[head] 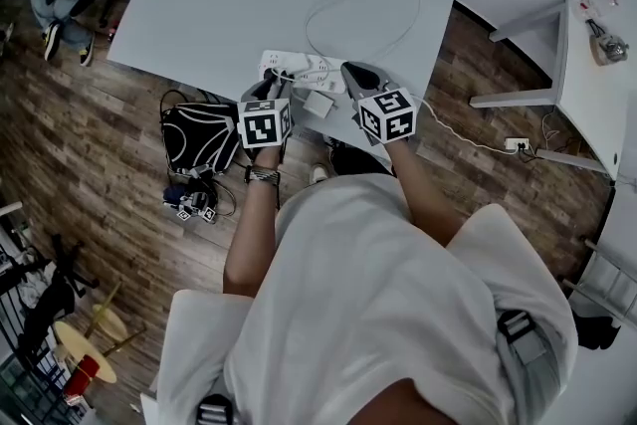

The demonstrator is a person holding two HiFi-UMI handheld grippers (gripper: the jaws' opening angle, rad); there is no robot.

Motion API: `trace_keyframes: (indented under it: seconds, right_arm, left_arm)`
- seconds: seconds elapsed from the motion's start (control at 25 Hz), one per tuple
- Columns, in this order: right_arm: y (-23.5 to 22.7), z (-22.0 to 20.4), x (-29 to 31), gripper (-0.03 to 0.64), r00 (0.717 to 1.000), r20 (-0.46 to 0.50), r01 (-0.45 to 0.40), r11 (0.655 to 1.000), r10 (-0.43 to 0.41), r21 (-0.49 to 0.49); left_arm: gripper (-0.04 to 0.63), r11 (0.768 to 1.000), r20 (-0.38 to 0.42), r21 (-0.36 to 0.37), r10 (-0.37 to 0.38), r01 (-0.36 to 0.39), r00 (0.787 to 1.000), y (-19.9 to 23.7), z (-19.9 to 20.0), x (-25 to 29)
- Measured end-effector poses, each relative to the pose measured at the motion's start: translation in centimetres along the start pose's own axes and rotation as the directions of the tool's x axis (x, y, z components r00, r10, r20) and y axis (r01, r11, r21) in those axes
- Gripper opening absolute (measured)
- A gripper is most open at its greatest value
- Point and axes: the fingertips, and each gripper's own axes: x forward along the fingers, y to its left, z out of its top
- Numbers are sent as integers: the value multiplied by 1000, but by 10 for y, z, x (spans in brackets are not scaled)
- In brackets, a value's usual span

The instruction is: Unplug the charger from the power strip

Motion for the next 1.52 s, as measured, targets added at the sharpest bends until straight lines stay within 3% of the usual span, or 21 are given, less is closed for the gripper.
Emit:
trace_keyframes:
  seconds: [0.32,0.52,0.88,1.16,1.52]
  right_arm:
    - [20,44,-32,2,994,102,32,997,-25,-65]
    - [29,76,-54,2,985,165,57,994,-40,-96]
    - [43,134,-100,2,951,304,106,983,-55,-153]
    - [58,173,-132,2,921,384,153,962,-57,-224]
    - [82,230,-178,2,858,513,172,953,-20,-251]
  left_arm:
    - [3,999,105,25,25,-28,994,-1,21,-39]
    - [4,998,209,52,16,-27,978,-6,53,-71]
    - [3,980,416,191,-29,-56,909,-45,116,-136]
    - [3,961,508,267,-76,-73,858,-74,147,-175]
    - [3,935,606,321,-83,-148,791,-85,188,-229]
